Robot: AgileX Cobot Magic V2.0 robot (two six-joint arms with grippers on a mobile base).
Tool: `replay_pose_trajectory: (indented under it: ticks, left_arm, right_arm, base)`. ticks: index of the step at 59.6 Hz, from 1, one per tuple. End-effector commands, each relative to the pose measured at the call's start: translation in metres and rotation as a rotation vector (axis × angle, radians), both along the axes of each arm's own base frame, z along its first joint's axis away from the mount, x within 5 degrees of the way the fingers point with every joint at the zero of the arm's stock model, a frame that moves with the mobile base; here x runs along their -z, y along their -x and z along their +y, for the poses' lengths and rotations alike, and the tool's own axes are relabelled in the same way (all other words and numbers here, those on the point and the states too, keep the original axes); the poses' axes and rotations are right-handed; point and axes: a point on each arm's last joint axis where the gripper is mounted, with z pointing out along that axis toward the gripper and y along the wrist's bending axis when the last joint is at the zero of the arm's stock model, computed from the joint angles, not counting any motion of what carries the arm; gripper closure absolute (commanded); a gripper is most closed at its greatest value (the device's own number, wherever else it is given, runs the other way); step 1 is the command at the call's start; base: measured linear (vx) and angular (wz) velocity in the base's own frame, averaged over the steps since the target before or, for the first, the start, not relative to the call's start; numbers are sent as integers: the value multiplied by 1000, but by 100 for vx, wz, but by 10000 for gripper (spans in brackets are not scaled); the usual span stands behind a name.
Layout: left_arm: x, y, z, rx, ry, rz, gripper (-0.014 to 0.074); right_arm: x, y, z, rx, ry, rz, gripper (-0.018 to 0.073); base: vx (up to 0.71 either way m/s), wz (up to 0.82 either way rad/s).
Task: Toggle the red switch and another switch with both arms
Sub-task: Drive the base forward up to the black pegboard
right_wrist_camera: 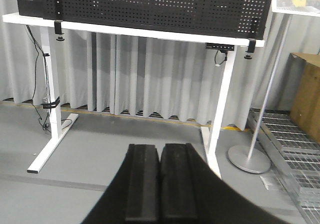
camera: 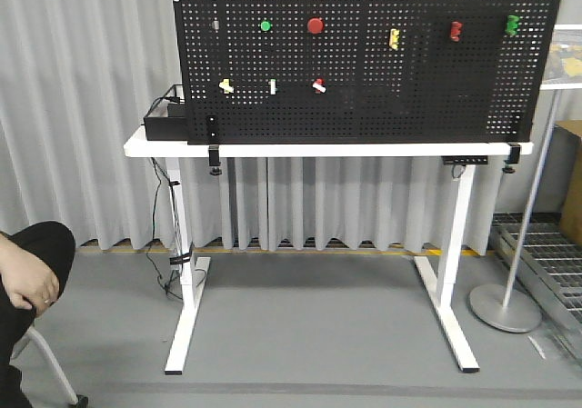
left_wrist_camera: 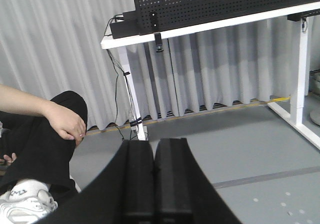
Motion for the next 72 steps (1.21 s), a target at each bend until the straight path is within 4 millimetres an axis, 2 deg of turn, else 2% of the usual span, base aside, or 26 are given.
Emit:
replay_pose_trajectory:
  ticks: [1, 35, 72]
  left_arm:
    - [-1, 0, 0, 4, 23, -62, 594]
    - [-1, 0, 0, 4, 23, -62, 594]
    - [-1, 0, 0, 4, 23, -62, 594]
  right_arm:
    - [-7, 0, 0, -5, 8, -93, 566]
    - [-7, 0, 0, -5, 8, -92, 566]
    - [-7, 0, 0, -5, 7, -92, 566]
  base:
    - [18, 6]
    - [23, -3]
    - [43, 0]
